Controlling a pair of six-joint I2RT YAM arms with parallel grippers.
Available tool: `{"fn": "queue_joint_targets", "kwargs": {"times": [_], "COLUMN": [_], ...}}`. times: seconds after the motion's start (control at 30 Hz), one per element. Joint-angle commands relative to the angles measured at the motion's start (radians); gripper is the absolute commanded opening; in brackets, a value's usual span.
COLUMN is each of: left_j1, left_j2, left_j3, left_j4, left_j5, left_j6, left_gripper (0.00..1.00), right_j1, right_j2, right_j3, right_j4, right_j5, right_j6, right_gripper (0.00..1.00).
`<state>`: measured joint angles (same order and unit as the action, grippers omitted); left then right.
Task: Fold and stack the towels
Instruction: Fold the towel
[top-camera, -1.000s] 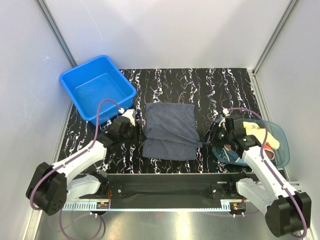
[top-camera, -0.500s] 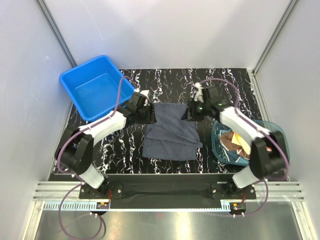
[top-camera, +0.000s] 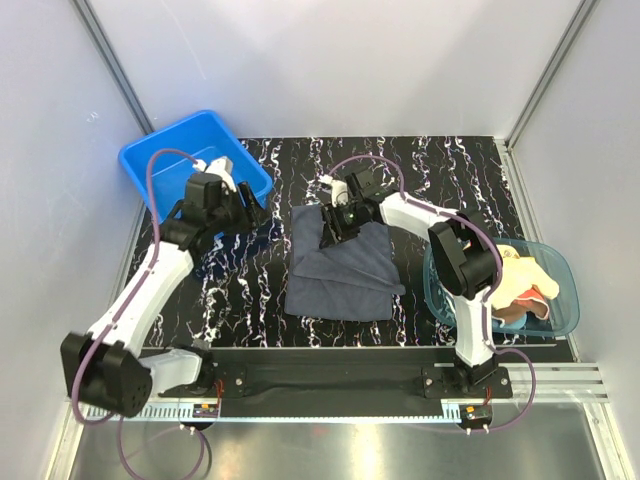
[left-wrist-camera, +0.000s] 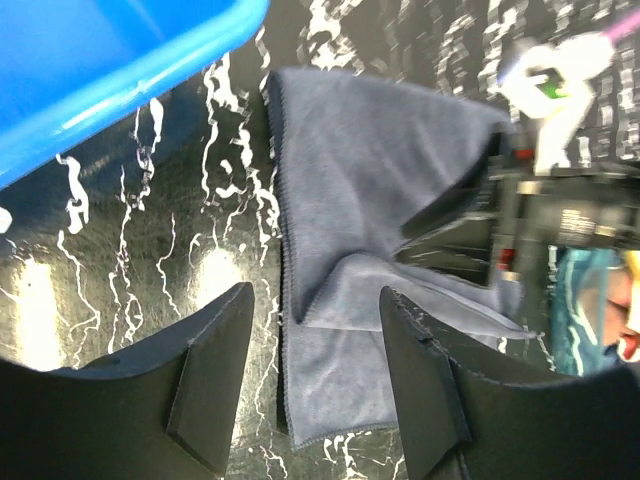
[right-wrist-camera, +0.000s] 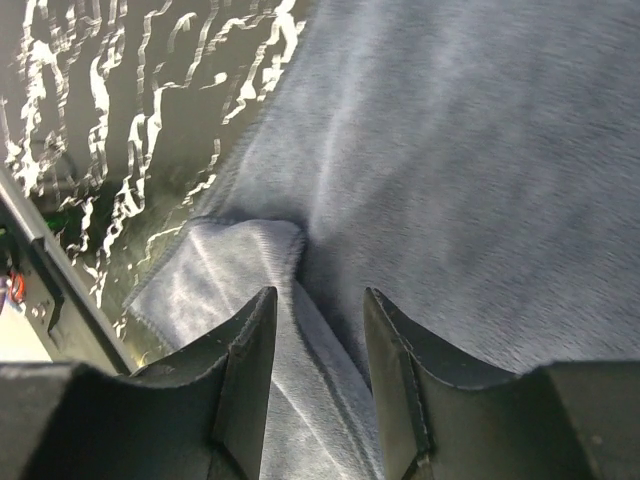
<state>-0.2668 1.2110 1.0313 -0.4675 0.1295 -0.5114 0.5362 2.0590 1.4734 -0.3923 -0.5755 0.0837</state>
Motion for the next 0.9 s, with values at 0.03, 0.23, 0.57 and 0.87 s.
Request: {"fn": "queue_joint_targets", "kwargs": {"times": [0.03,0.23,0.57,0.87], "left_j1": [0.011,0.015,0.015,0.015], "left_j2": [-0.071,-0.080,-0.111,-0.126], "left_j3": [-0.027,-0.007,0.007,0.027], "left_j4": [-0.002,-0.019,-0.033,-0.051], "left_j5": [0.019,0.042,0.042,0.038], "left_j6": [0.031,0.039,0.047,0.051], "left_gripper": [0.58,0.58,0.58,0.58], "right_j1": [0.022,0.048,0.073,0.077], "right_j2": [-0.004,0.026,0.016,0.001], "right_j3": [0.011,0.005,-0.021,-0.038], "right_j4": [0.052,0.076,0.087,0.095], "right_j5": [-0.076,-0.103,-0.032,-0.037], "right_j6": [-0.030,-0.007,-0.007,0.008], "right_gripper": [0.47,0.47,0.47,0.41]}}
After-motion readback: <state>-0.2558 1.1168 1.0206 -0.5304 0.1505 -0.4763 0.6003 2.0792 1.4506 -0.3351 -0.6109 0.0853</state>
